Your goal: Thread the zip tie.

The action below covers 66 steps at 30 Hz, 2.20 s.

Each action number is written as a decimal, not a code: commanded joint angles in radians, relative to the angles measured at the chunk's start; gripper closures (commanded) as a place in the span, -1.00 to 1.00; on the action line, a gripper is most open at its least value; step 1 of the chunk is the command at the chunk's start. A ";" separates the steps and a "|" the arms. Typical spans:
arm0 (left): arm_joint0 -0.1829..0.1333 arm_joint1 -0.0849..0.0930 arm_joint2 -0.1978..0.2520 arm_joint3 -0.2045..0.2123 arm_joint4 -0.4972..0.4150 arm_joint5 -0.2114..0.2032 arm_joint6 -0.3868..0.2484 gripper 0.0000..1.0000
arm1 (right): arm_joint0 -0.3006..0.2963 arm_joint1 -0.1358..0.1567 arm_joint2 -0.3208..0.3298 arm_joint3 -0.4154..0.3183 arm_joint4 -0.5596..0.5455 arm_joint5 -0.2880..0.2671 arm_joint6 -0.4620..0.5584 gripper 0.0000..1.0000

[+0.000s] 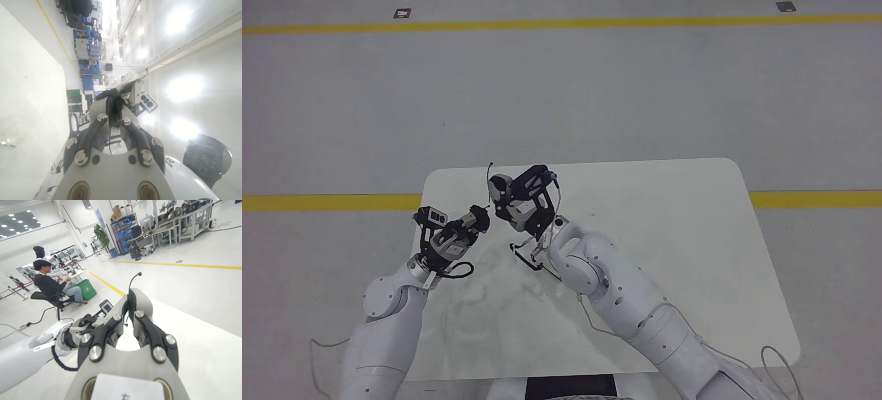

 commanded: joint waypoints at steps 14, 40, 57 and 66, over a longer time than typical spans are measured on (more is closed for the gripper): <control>0.000 0.000 0.000 0.000 0.000 0.000 0.000 1.00 | -0.012 0.000 -0.005 -0.007 -0.058 0.039 -0.011 1.00; -0.047 -0.014 -0.061 0.030 0.021 0.000 -0.143 1.00 | -0.041 -0.006 0.027 -0.030 -0.027 0.035 -0.051 1.00; -0.047 -0.014 -0.061 0.030 0.021 0.000 -0.143 1.00 | -0.057 -0.009 0.009 -0.048 -0.049 0.015 -0.061 1.00; -0.047 -0.014 -0.061 0.030 0.021 0.000 -0.143 1.00 | -0.052 -0.018 -0.002 -0.027 -0.055 0.038 -0.084 1.00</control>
